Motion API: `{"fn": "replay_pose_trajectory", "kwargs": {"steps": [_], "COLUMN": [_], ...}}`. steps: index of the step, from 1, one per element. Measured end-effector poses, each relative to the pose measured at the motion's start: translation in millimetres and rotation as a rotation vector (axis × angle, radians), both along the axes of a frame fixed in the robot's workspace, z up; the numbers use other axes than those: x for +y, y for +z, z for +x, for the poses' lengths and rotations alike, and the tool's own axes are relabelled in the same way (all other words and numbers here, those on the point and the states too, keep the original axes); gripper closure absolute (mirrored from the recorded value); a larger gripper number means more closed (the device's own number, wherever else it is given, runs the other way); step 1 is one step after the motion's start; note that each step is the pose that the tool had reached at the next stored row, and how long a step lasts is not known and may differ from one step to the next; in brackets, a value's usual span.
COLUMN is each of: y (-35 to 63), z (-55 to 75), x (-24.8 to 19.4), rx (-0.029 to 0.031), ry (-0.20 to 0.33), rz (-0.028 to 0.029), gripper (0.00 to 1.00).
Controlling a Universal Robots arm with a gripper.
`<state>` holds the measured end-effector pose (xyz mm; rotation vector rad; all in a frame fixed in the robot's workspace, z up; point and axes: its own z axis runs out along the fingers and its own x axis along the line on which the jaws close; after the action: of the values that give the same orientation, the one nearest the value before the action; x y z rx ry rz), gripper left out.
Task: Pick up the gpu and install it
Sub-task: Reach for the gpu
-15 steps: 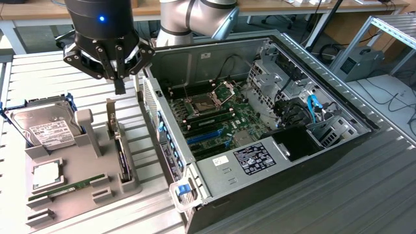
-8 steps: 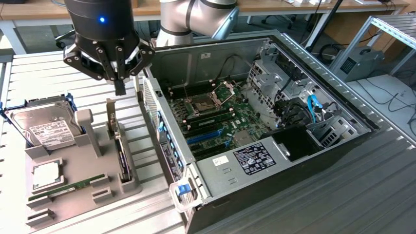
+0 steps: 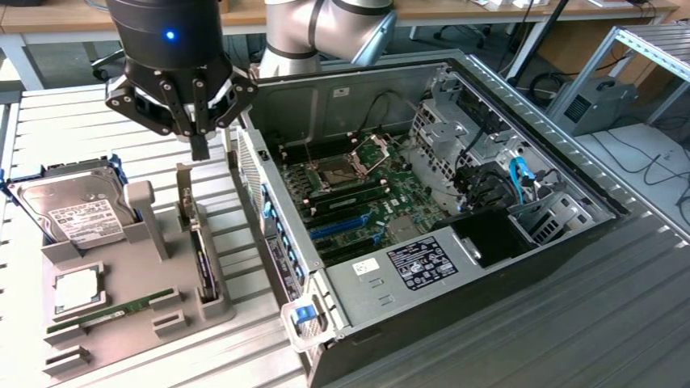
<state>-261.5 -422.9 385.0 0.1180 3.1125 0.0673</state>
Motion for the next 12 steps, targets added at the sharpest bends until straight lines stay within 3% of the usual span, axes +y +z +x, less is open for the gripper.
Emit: {"fn": "replay_pose_trajectory", "kwargs": {"steps": [12], "y": [-0.1], "z": [0.0], "x": [-5.0], "rx": [0.0000], "ry": [0.000], "rz": [0.0000], "gripper": [0.89]}}
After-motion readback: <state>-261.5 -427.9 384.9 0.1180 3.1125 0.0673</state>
